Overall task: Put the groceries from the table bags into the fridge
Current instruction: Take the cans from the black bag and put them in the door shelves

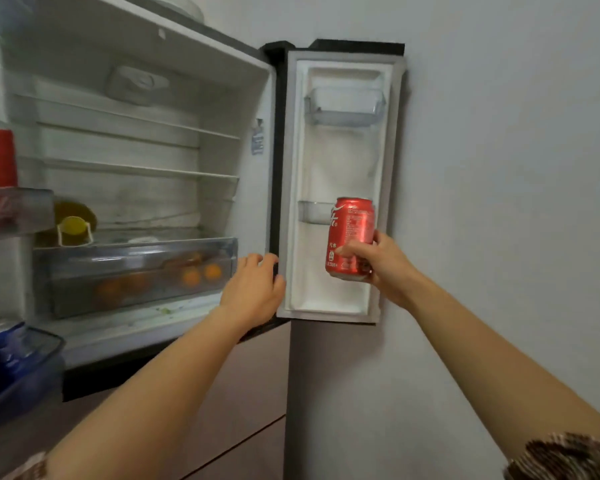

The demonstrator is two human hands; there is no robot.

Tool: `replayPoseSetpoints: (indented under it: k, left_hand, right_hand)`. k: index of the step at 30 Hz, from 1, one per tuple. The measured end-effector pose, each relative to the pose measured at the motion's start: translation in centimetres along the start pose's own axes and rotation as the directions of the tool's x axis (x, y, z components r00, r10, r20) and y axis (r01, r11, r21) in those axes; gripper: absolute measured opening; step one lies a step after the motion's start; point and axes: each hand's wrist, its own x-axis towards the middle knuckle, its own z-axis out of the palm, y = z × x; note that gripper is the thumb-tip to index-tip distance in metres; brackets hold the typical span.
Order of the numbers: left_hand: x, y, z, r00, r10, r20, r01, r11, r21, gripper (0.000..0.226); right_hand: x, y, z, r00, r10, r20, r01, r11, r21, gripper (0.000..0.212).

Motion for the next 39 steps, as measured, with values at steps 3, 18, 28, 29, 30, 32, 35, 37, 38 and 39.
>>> replayPoseSetpoints:
  k: [3, 18, 28, 29, 30, 32, 35, 37, 38, 39]
  left_hand:
    - [5.9, 1.2, 2.7, 0.999, -0.006, -0.04, 0.004, 0.999, -0.052, 0.043]
    - [23.3, 1.7, 8.6, 0.952, 0.022, -0.304, -0.089, 0.974, -0.21, 0.037]
    - [24.3, 2.0, 9.8, 0.953, -0.141, -0.267, 0.022, 0.914, -0.406, 0.044]
    - [24.3, 2.0, 9.8, 0.953, -0.143, -0.268, 0.023, 0.913, -0.407, 0.044]
    - [24.3, 2.0, 9.9, 0.952, -0.147, -0.267, 0.026, 0.912, -0.409, 0.045]
    - [24.3, 2.1, 9.9, 0.954, -0.154, -0.258, 0.033, 0.907, -0.419, 0.046]
    - [24.0, 2.2, 9.7, 0.959, -0.156, -0.238, 0.037, 0.898, -0.438, 0.047]
    - [23.7, 2.1, 9.3, 0.965, -0.136, -0.225, 0.031, 0.909, -0.416, 0.049]
    - [23.5, 1.9, 9.0, 0.97, -0.121, -0.211, 0.028, 0.918, -0.396, 0.05]
    - [23.2, 1.8, 8.7, 0.976, -0.105, -0.191, 0.027, 0.928, -0.373, 0.052]
  right_hand:
    - [6.1, -1.1, -3.2, 0.997, -0.082, -0.011, 0.081, 0.997, -0.013, 0.049]
    - [27.3, -3.6, -6.6, 0.985, -0.097, 0.141, 0.151, 0.88, -0.45, 0.05]
    - [29.7, -2.4, -6.6, 0.958, 0.205, 0.199, 0.063, 0.528, -0.847, 0.056]
    - [29.6, -2.4, -6.7, 0.954, 0.222, 0.2, 0.06, 0.514, -0.856, 0.05]
    - [29.5, -2.5, -6.8, 0.951, 0.235, 0.201, 0.055, 0.512, -0.857, 0.044]
    - [29.2, -2.6, -6.8, 0.945, 0.244, 0.219, 0.06, 0.527, -0.848, 0.04]
    - [28.4, -2.6, -6.5, 0.952, 0.192, 0.239, 0.095, 0.556, -0.826, 0.036]
    - [27.8, -2.5, -6.3, 0.969, 0.105, 0.223, 0.121, 0.587, -0.801, 0.035]
    - [27.6, -2.4, -6.1, 0.975, 0.056, 0.216, 0.136, 0.614, -0.777, 0.033]
    - [27.2, -2.3, -6.0, 0.978, 0.009, 0.207, 0.153, 0.64, -0.753, 0.031]
